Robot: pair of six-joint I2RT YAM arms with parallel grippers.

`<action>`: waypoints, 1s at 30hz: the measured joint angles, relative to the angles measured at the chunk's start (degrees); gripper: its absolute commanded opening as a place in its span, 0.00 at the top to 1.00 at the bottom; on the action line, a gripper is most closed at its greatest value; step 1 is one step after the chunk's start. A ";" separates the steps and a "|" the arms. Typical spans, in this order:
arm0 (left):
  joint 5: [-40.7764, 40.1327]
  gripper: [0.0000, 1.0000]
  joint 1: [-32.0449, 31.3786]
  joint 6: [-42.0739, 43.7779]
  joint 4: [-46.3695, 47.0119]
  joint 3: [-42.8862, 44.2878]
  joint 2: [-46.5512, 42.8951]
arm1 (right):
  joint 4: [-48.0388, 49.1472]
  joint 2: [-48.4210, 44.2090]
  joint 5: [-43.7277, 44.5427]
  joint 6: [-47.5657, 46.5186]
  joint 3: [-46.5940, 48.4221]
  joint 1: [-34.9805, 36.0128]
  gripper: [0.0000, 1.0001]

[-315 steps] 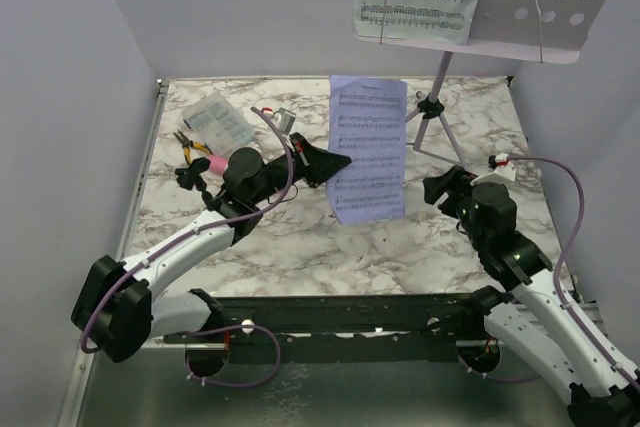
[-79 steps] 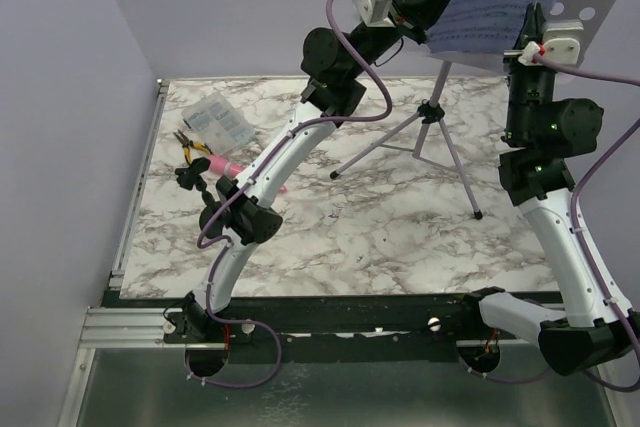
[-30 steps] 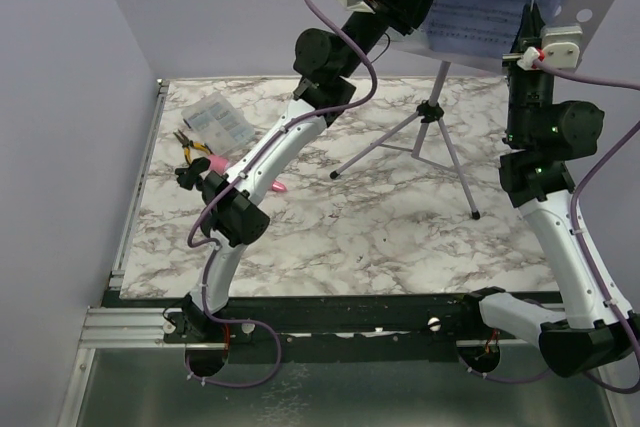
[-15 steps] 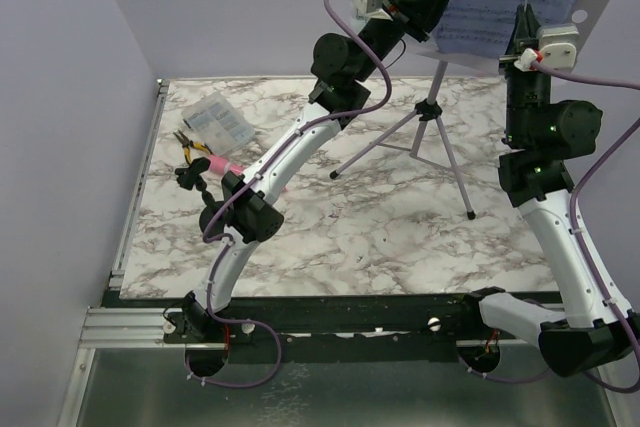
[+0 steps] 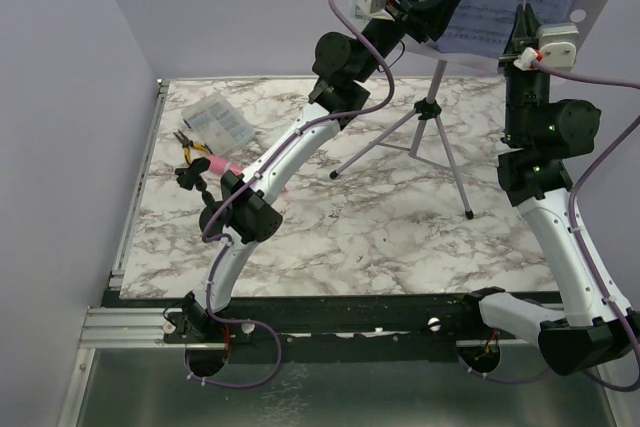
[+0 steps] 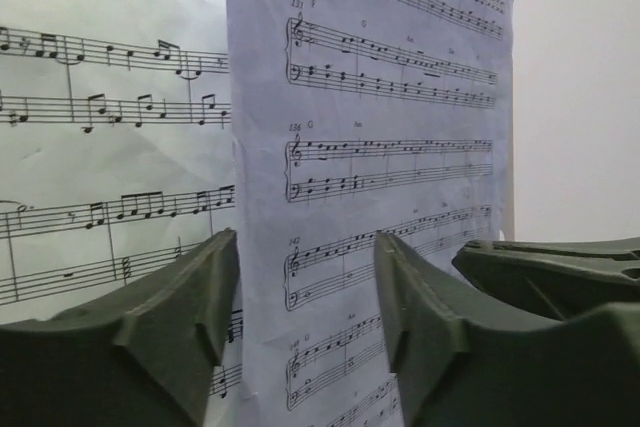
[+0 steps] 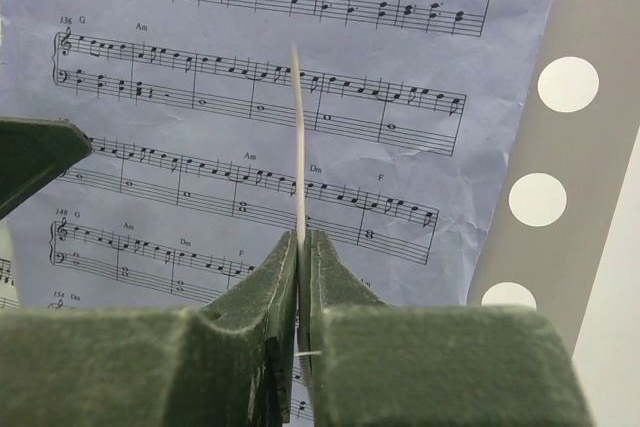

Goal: Set up the instrument practice props

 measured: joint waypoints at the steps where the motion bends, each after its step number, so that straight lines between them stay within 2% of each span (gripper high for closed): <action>1: 0.04 0.31 0.00 0.04 -0.11 -0.59 -0.42 | -0.02 0.00 0.00 0.11 0.00 0.00 0.82; 3: 0.13 0.28 -0.04 0.02 -0.20 -1.77 -1.46 | -0.07 0.00 0.00 0.50 -0.02 0.00 0.72; 7: 0.15 0.27 -0.26 -0.04 -0.20 -4.15 -3.74 | -0.13 0.00 0.07 1.14 -0.04 0.24 0.60; 11: 0.57 0.24 -0.26 -0.66 -0.20 -5.11 -4.96 | -0.74 -0.20 0.11 2.01 -0.04 0.26 0.57; 14: 1.38 0.09 -0.24 -1.29 -0.17 -6.05 -5.73 | -1.97 -0.87 0.13 2.73 -0.07 0.26 0.52; 16: 1.84 0.01 -0.28 -1.75 -0.17 -7.52 -6.49 | -2.97 -1.55 0.13 3.37 -0.07 0.26 0.45; 23: 3.56 0.01 -0.37 -3.74 -1.07 -19.10 -14.05 | -11.19 -6.45 0.66 7.85 -0.04 0.26 0.29; 30: 6.05 0.01 -0.37 -7.21 -2.60 -27.71 -23.69 | -25.20 -11.93 1.05 15.93 1.84 0.26 0.15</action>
